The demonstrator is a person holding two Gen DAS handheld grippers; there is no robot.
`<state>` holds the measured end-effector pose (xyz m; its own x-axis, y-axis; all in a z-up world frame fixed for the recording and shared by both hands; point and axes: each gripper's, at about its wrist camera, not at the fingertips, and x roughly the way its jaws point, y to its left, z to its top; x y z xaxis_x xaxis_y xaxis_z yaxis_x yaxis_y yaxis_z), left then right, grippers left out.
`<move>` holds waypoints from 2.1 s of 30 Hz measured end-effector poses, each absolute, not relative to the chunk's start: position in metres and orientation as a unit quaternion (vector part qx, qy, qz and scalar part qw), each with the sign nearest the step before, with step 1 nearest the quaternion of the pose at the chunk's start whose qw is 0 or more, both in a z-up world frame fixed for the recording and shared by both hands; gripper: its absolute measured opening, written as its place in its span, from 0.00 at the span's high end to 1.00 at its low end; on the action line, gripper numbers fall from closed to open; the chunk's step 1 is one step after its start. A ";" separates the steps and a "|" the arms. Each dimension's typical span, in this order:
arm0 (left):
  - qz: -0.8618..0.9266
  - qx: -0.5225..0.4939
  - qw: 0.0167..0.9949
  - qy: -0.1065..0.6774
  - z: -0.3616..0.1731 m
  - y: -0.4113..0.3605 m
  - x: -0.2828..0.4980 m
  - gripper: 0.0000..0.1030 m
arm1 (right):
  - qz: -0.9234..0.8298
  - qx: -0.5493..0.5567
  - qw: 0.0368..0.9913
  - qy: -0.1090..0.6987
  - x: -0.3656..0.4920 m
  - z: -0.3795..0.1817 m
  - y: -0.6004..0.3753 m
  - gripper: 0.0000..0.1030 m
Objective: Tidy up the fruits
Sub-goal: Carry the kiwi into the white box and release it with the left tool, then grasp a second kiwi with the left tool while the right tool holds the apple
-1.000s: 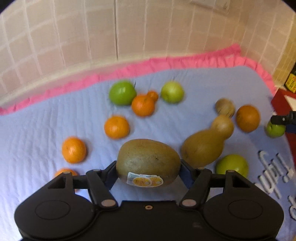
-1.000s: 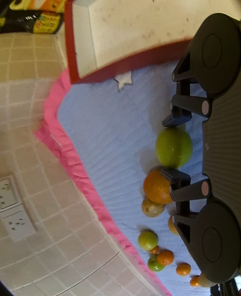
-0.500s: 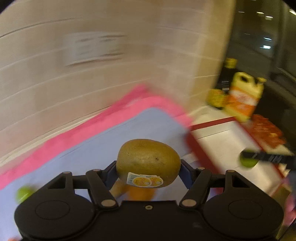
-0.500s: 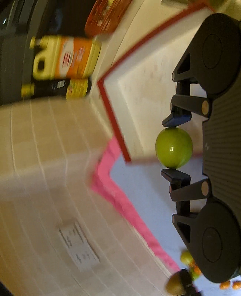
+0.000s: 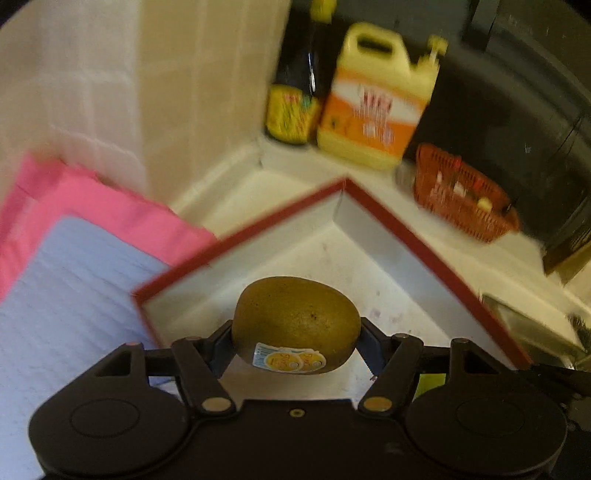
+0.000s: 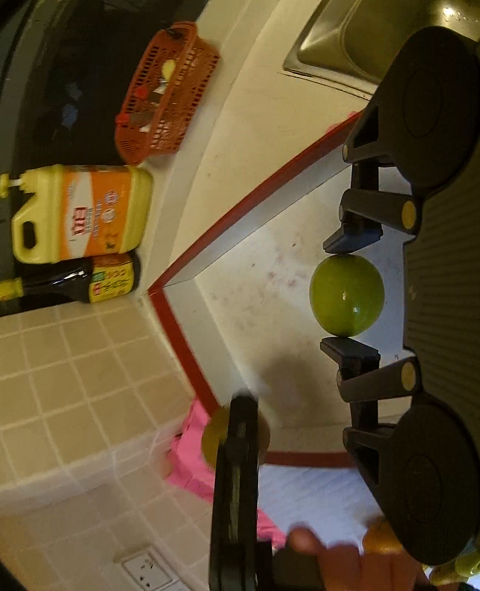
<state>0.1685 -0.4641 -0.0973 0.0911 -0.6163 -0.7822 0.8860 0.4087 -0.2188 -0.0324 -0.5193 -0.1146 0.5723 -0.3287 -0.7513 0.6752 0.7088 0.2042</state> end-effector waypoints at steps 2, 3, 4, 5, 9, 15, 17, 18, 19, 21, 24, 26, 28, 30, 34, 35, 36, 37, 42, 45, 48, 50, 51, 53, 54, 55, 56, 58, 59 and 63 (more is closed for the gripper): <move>-0.522 0.170 0.713 0.437 -0.111 -0.473 0.168 0.22 | -0.294 0.246 0.850 0.360 -0.030 -0.117 -0.519 0.50; -0.521 0.174 0.709 0.442 -0.117 -0.479 0.168 0.21 | -0.296 0.246 0.848 0.364 -0.029 -0.118 -0.518 0.50; -0.520 0.176 0.706 0.448 -0.119 -0.481 0.169 0.21 | -0.296 0.247 0.847 0.367 -0.028 -0.121 -0.519 0.50; -0.517 0.178 0.702 0.456 -0.124 -0.483 0.171 0.21 | -0.295 0.250 0.845 0.369 -0.028 -0.123 -0.520 0.50; -0.516 0.190 0.711 0.438 -0.128 -0.480 0.168 0.19 | -0.289 0.259 0.844 0.370 -0.028 -0.128 -0.521 0.49; -0.509 0.184 0.715 0.443 -0.128 -0.474 0.171 0.17 | -0.286 0.257 0.848 0.365 -0.029 -0.123 -0.517 0.49; -0.506 0.180 0.719 0.440 -0.126 -0.470 0.171 0.16 | -0.288 0.256 0.847 0.366 -0.031 -0.122 -0.515 0.49; -0.505 0.178 0.720 0.442 -0.124 -0.467 0.171 0.16 | -0.286 0.260 0.847 0.366 -0.033 -0.122 -0.515 0.49; -0.503 0.174 0.721 0.443 -0.123 -0.464 0.172 0.18 | -0.284 0.263 0.846 0.366 -0.035 -0.121 -0.513 0.49; -0.501 0.169 0.725 0.442 -0.118 -0.459 0.171 0.18 | -0.283 0.267 0.847 0.363 -0.039 -0.119 -0.510 0.49; -0.506 0.155 0.731 0.431 -0.105 -0.443 0.166 0.18 | -0.278 0.264 0.854 0.352 -0.045 -0.110 -0.500 0.49; -0.510 0.141 0.737 0.422 -0.095 -0.425 0.162 0.18 | -0.274 0.257 0.860 0.346 -0.047 -0.103 -0.494 0.48; -0.511 0.127 0.745 0.410 -0.084 -0.404 0.159 0.18 | -0.272 0.245 0.866 0.341 -0.047 -0.095 -0.486 0.48; -0.504 0.119 0.757 0.399 -0.074 -0.381 0.156 0.18 | -0.267 0.233 0.872 0.339 -0.045 -0.088 -0.477 0.47; -0.480 0.106 0.785 0.377 -0.052 -0.333 0.154 0.18 | -0.237 0.214 0.887 0.334 -0.032 -0.074 -0.453 0.47; -0.470 0.102 0.795 0.368 -0.044 -0.318 0.154 0.18 | -0.228 0.207 0.891 0.333 -0.027 -0.069 -0.446 0.46; -0.462 0.099 0.804 0.361 -0.036 -0.305 0.155 0.18 | -0.215 0.200 0.897 0.331 -0.021 -0.064 -0.437 0.45; -0.453 0.093 0.812 0.355 -0.028 -0.291 0.157 0.18 | -0.203 0.194 0.902 0.329 -0.016 -0.061 -0.430 0.44; -0.386 0.058 0.860 0.329 0.009 -0.207 0.167 0.17 | -0.144 0.159 0.923 0.321 0.016 -0.044 -0.381 0.33; -0.341 0.039 0.883 0.319 0.022 -0.154 0.171 0.17 | -0.109 0.143 0.929 0.324 0.035 -0.041 -0.352 0.28; -0.295 0.030 0.900 0.320 0.026 -0.107 0.174 0.16 | -0.078 0.132 0.929 0.337 0.053 -0.043 -0.325 0.25; -0.267 0.021 0.905 0.331 0.021 -0.077 0.177 0.16 | -0.059 0.127 0.926 0.350 0.061 -0.046 -0.310 0.25; -0.256 0.015 0.905 0.340 0.017 -0.064 0.178 0.16 | -0.050 0.126 0.924 0.357 0.066 -0.048 -0.302 0.25; -0.239 0.005 0.904 0.355 0.007 -0.043 0.179 0.16 | -0.035 0.121 0.921 0.369 0.072 -0.053 -0.287 0.25; -0.230 -0.001 0.902 0.364 0.000 -0.034 0.179 0.16 | -0.028 0.117 0.919 0.375 0.075 -0.056 -0.279 0.25; -0.227 -0.004 0.900 0.372 -0.007 -0.029 0.179 0.16 | -0.022 0.114 0.918 0.380 0.078 -0.059 -0.273 0.25; -0.224 -0.007 0.897 0.380 -0.014 -0.023 0.179 0.16 | -0.016 0.112 0.916 0.385 0.080 -0.061 -0.268 0.25; -0.224 -0.012 0.892 0.393 -0.027 -0.015 0.179 0.16 | -0.005 0.109 0.912 0.396 0.081 -0.068 -0.259 0.25; -0.229 -0.013 0.887 0.400 -0.034 -0.014 0.178 0.16 | 0.000 0.107 0.910 0.401 0.082 -0.072 -0.254 0.25; -0.248 -0.021 0.867 0.431 -0.061 -0.017 0.179 0.16 | 0.014 0.099 0.901 0.423 0.084 -0.087 -0.236 0.25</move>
